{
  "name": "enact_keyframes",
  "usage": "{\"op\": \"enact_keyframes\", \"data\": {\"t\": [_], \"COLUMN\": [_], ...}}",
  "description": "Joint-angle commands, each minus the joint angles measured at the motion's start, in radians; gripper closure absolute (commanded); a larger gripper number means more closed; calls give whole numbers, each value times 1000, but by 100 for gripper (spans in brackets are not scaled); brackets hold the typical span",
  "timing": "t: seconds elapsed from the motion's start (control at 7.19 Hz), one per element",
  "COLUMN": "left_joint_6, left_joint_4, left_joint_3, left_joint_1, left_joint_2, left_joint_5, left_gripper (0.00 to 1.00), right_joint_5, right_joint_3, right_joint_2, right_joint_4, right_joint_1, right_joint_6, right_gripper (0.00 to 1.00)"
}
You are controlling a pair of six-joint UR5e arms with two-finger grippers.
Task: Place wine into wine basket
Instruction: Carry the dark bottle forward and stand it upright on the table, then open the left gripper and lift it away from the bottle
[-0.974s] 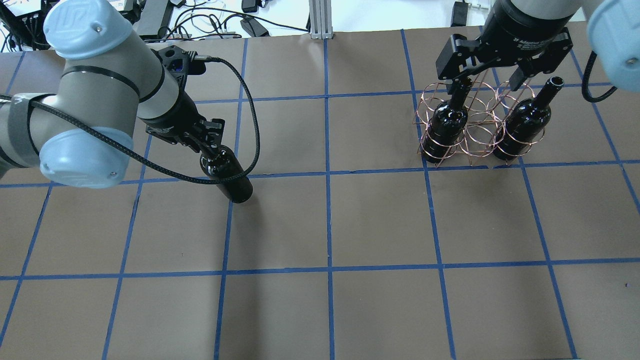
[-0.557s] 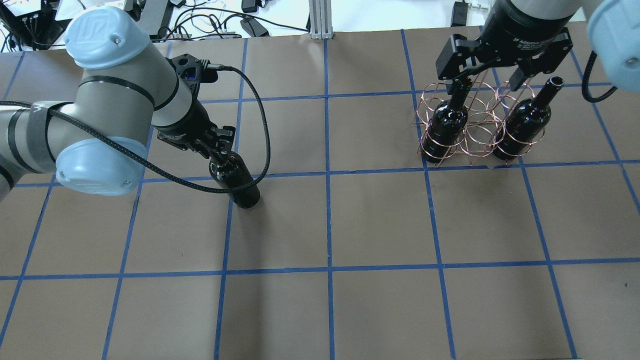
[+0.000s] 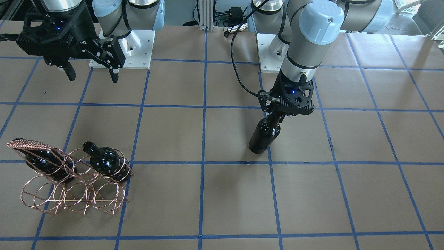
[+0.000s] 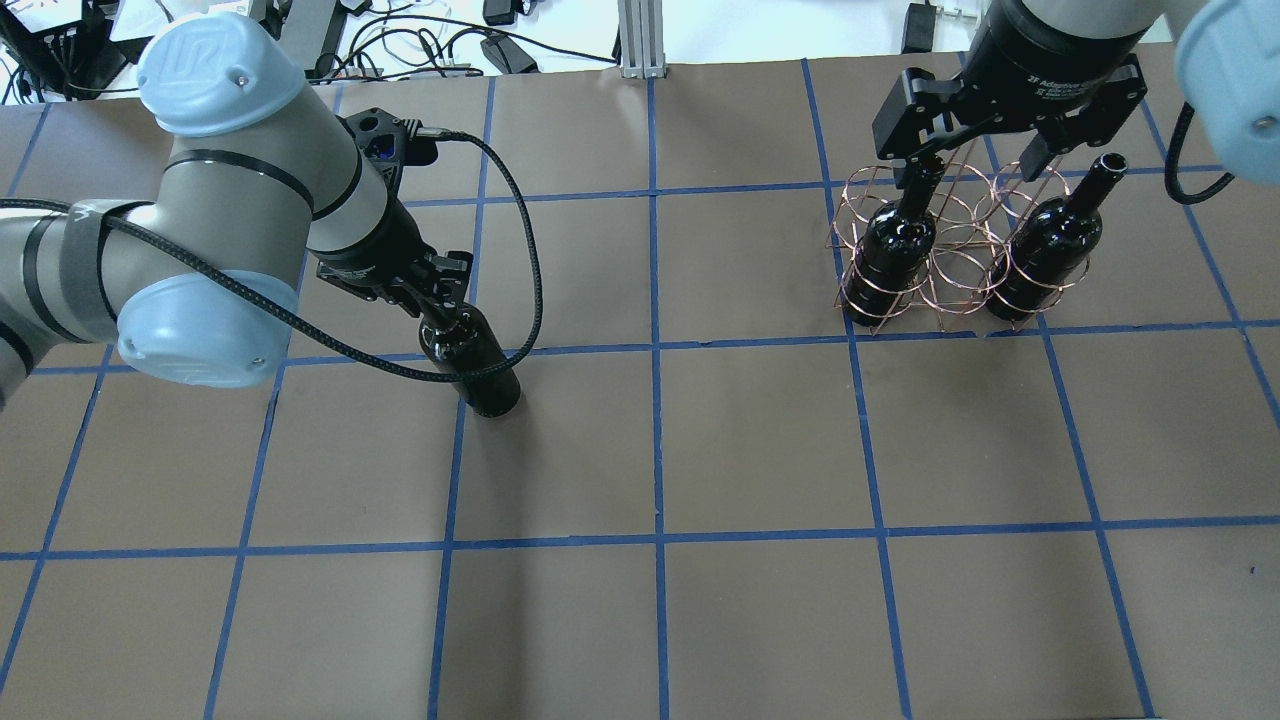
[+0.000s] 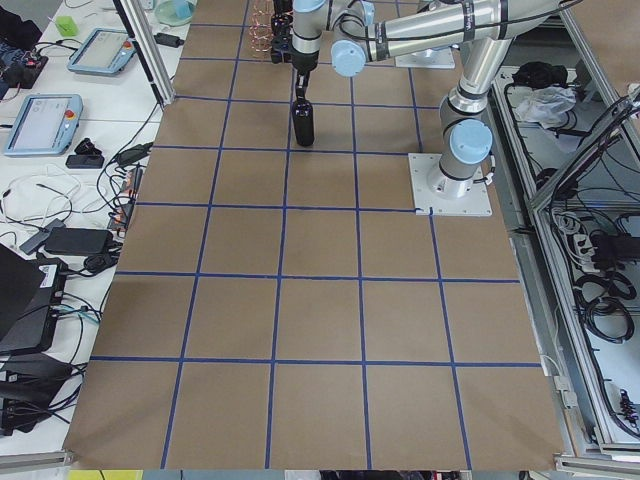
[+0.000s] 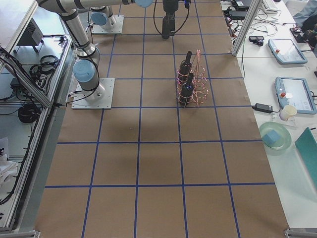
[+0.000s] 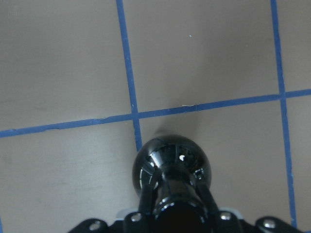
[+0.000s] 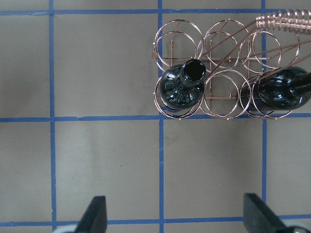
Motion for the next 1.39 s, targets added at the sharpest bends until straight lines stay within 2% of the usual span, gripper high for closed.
{"op": "enact_keyframes", "data": {"t": [0.0,0.14,0.42,0.7,0.84,1.11,1.25], "left_joint_6": [-2,-20,-64,-71,-52,91,98], "left_joint_4": [-1,-4,-106,-280,-322,-340,-340], "left_joint_3": [1,4,60,253,318,338,344], "left_joint_1": [1,1,5,63,138,290,351], "left_joint_2": [-2,5,20,18,17,17,17], "left_joint_5": [12,12,12,35,32,35,34], "left_gripper": [48,1,0,0,0,0,0], "right_joint_5": [-1,-2,1,-1,4,-7,-10], "right_joint_3": [0,0,0,-1,0,-14,-43], "right_joint_2": [-10,-1,-5,2,1,30,69], "right_joint_4": [8,8,5,3,8,20,8], "right_joint_1": [0,0,2,-9,-8,49,158], "right_joint_6": [4,9,8,-9,-12,27,175], "right_gripper": [0,0,0,0,0,0,0]}}
